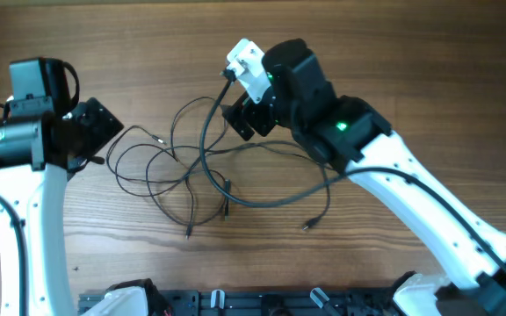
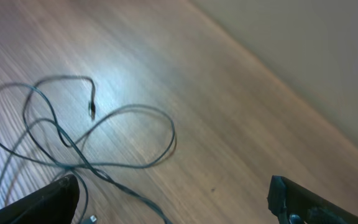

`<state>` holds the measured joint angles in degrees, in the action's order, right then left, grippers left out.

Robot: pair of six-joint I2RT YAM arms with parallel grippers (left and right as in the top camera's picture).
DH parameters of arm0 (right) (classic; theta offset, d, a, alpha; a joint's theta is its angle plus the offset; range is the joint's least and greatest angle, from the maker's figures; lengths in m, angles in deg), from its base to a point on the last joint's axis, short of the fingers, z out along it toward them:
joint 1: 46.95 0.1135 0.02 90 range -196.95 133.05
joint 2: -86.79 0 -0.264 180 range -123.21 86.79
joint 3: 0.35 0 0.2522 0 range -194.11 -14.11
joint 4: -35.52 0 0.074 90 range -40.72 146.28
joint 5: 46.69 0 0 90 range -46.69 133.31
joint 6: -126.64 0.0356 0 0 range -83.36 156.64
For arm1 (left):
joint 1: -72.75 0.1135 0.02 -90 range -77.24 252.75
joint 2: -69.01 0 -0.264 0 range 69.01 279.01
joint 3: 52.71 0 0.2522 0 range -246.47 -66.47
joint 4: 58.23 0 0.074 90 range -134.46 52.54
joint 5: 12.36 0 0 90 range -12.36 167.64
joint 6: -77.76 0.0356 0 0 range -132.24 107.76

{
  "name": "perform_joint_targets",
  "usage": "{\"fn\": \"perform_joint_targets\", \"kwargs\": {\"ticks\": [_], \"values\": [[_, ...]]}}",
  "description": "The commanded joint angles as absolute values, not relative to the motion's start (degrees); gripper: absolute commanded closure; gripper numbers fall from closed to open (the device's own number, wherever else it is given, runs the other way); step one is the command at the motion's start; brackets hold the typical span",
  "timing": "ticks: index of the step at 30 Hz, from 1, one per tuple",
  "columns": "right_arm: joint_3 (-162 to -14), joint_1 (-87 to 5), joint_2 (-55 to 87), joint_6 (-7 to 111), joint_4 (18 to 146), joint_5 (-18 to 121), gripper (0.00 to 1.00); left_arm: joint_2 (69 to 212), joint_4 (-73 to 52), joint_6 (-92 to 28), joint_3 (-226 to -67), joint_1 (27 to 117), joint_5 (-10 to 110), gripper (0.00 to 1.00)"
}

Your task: Untangle cables

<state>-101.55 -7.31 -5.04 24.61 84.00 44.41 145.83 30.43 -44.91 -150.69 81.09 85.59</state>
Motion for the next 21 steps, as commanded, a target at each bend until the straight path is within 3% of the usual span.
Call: {"fn": "perform_joint_targets", "kwargs": {"ticks": [1,2,8,17,20,21], "values": [[-101.75,-7.27,-12.80,20.33,86.12,48.69,0.02,150.16,32.00,-47.66,-150.80,81.29,92.47,0.16],[-101.75,-7.27,-16.08,15.69,88.00,54.84,0.01,151.67,32.66,-47.66,-150.80,81.29,92.45,0.16],[-101.75,-6.79,-26.14,14.51,84.94,72.60,0.12,153.13,32.92,-47.66,-150.80,81.29,90.73,0.13],[-101.75,-3.23,-35.67,14.34,77.90,73.68,0.17,153.13,33.31,-47.42,-150.80,81.29,89.44,0.08],[-101.77,-3.10,-35.69,16.48,75.30,73.63,0.88,153.13,33.86,-47.42,-150.80,81.29,89.44,0.08],[-101.77,-3.25,-35.69,18.05,75.19,73.22,0.96,153.13,33.99,-47.42,-150.80,81.29,89.44,0.08]]}}
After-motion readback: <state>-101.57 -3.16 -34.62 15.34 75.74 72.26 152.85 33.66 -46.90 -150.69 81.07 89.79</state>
